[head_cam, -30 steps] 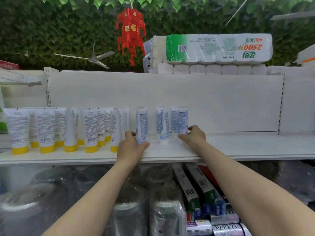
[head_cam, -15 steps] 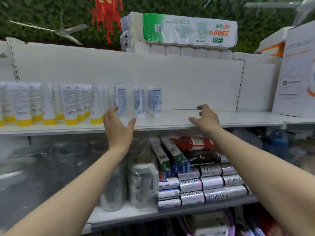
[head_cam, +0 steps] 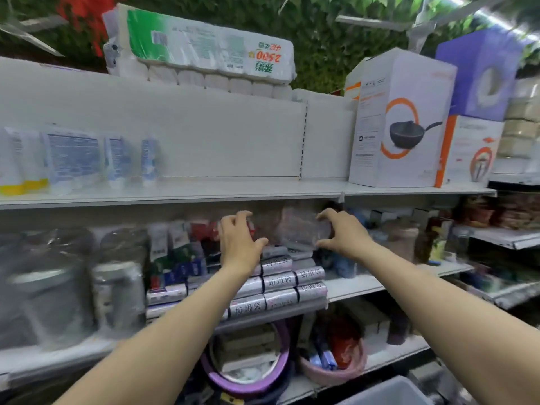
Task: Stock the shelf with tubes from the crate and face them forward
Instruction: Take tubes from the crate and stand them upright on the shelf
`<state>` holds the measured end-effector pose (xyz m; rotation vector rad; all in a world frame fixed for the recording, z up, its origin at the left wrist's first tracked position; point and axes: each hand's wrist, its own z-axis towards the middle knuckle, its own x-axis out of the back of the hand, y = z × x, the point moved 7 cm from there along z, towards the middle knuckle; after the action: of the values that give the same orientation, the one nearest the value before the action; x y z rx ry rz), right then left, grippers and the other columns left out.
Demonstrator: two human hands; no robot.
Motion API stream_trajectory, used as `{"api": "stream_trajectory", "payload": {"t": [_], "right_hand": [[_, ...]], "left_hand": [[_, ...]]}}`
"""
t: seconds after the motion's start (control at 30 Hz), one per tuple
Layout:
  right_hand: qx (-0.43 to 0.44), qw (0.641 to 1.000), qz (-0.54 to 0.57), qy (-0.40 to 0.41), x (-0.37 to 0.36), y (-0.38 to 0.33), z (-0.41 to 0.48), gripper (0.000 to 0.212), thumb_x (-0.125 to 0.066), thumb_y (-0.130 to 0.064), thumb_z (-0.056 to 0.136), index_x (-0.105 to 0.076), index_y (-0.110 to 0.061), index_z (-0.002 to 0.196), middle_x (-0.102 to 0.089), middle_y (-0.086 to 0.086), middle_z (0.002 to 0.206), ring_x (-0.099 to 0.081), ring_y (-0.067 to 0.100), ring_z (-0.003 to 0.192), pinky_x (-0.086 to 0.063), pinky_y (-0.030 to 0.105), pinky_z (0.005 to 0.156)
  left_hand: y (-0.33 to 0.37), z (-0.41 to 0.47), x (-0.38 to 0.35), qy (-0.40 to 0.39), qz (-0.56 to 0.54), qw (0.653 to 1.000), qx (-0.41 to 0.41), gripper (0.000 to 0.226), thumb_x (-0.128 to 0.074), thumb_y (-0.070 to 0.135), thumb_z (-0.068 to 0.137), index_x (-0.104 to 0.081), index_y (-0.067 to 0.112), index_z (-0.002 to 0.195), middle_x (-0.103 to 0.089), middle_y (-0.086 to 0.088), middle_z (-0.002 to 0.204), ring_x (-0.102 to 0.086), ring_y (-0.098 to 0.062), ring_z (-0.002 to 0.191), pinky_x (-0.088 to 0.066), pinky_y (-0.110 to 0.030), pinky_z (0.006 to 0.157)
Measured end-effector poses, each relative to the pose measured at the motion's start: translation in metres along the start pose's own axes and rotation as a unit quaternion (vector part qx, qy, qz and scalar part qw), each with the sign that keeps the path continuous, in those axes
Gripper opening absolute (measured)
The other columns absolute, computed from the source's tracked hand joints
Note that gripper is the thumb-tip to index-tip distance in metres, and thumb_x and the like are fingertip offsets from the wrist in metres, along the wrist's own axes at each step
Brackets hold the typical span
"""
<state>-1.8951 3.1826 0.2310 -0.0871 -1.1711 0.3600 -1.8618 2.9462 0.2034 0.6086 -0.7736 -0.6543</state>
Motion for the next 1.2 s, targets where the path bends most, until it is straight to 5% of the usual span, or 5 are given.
{"api": "stream_trajectory", "payload": {"t": [0.37, 0.7, 0.83, 0.97, 1.2], "right_hand": [[-0.116, 0.991, -0.028, -0.061, -0.029, 0.231, -0.075, 0.054, -0.076, -0.037, 0.080, -0.049, -0.030, 0.128, -0.050, 0.007, 0.127, -0.049, 0.029, 0.119, -0.045, 0.036, 0.091], [-0.213, 0.965, -0.043, -0.146, -0.113, 0.397, -0.088, 0.052, -0.076, -0.038, 0.079, -0.051, -0.029, 0.124, -0.053, 0.008, 0.117, -0.054, 0.030, 0.107, -0.048, 0.036, 0.084], [-0.260, 0.941, -0.040, -0.213, -0.168, 0.456, -0.101, 0.049, -0.073, -0.035, 0.081, -0.053, -0.026, 0.125, -0.054, 0.009, 0.119, -0.053, 0.031, 0.110, -0.044, 0.034, 0.080], [-0.298, 0.909, -0.014, -0.290, -0.238, 0.506, -0.126, 0.053, -0.075, -0.034, 0.081, -0.054, -0.019, 0.128, -0.056, 0.012, 0.128, -0.054, 0.031, 0.117, -0.046, 0.035, 0.093], [-0.369, 0.844, 0.064, -0.384, -0.351, 0.565, -0.187, 0.054, -0.072, -0.033, 0.086, -0.050, -0.020, 0.133, -0.054, 0.013, 0.133, -0.052, 0.029, 0.119, -0.041, 0.030, 0.087]], "left_hand": [[0.064, -0.093, -0.234, -0.171, 0.011, 0.985, -0.004, 0.063, -0.081, 0.021, 0.072, -0.053, 0.017, 0.128, -0.042, -0.012, 0.126, -0.043, -0.029, 0.120, -0.032, -0.029, 0.102], [0.038, -0.131, -0.433, -0.298, 0.023, 0.954, 0.017, 0.059, -0.079, 0.024, 0.075, -0.053, 0.020, 0.127, -0.042, -0.012, 0.129, -0.043, -0.031, 0.120, -0.037, -0.035, 0.104], [0.009, -0.162, -0.516, -0.368, 0.030, 0.927, 0.070, 0.058, -0.078, 0.027, 0.076, -0.052, 0.019, 0.128, -0.042, -0.012, 0.128, -0.043, -0.032, 0.117, -0.039, -0.035, 0.098], [-0.027, -0.200, -0.580, -0.434, 0.048, 0.891, 0.122, 0.062, -0.077, 0.027, 0.080, -0.047, 0.020, 0.133, -0.040, -0.010, 0.132, -0.040, -0.030, 0.124, -0.037, -0.034, 0.099], [-0.095, -0.268, -0.646, -0.503, 0.100, 0.833, 0.205, 0.060, -0.077, 0.030, 0.080, -0.048, 0.020, 0.131, -0.036, -0.008, 0.134, -0.038, -0.029, 0.127, -0.040, -0.040, 0.101]]}}
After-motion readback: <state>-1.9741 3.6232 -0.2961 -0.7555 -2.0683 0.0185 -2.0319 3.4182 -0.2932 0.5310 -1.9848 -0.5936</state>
